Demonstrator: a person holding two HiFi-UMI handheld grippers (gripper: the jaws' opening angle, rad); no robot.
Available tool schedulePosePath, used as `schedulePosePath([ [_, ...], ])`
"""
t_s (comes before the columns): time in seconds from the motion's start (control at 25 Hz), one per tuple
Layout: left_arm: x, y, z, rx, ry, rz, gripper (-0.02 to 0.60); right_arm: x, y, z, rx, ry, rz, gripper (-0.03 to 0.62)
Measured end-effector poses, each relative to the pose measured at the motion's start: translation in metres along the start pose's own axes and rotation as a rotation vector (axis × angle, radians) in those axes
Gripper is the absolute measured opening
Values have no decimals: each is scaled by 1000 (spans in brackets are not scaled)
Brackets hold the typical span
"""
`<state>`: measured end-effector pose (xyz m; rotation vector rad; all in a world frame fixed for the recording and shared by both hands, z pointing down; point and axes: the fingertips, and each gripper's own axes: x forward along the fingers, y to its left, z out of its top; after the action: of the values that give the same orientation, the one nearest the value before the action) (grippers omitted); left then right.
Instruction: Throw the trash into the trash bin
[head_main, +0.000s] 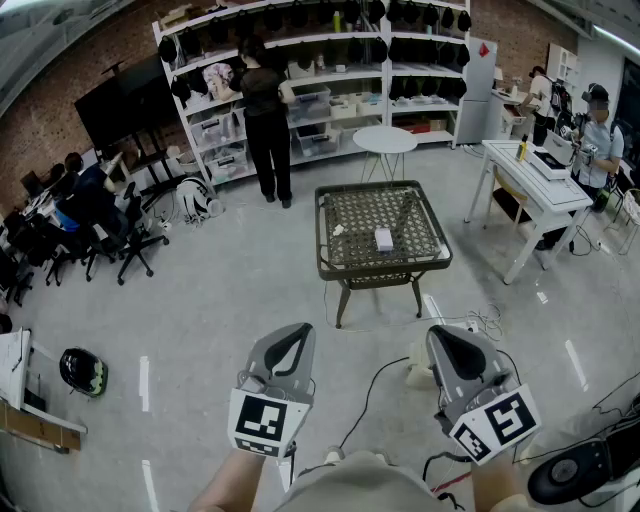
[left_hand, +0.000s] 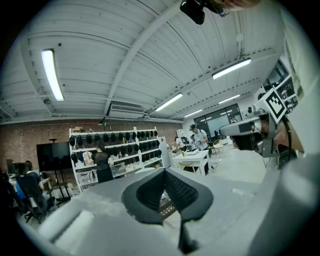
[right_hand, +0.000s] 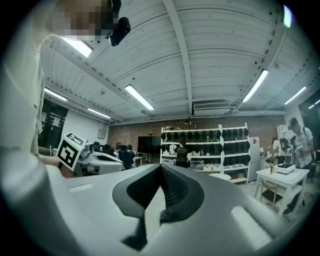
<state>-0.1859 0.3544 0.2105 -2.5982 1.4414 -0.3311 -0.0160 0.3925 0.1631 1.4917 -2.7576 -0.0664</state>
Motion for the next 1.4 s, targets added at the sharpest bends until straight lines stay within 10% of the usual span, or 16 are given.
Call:
schedulePosePath([
  [0.72, 21, -25, 5, 4, 25, 24, 3, -20, -40, -7, 64, -38, -9, 6],
  [0.8, 25, -30, 6, 7, 27, 35, 3, -23, -45, -6, 62, -44, 9, 248],
  [1.4, 42, -49, 6, 14, 33, 111, 3, -33, -88, -24, 56, -38, 29, 264],
])
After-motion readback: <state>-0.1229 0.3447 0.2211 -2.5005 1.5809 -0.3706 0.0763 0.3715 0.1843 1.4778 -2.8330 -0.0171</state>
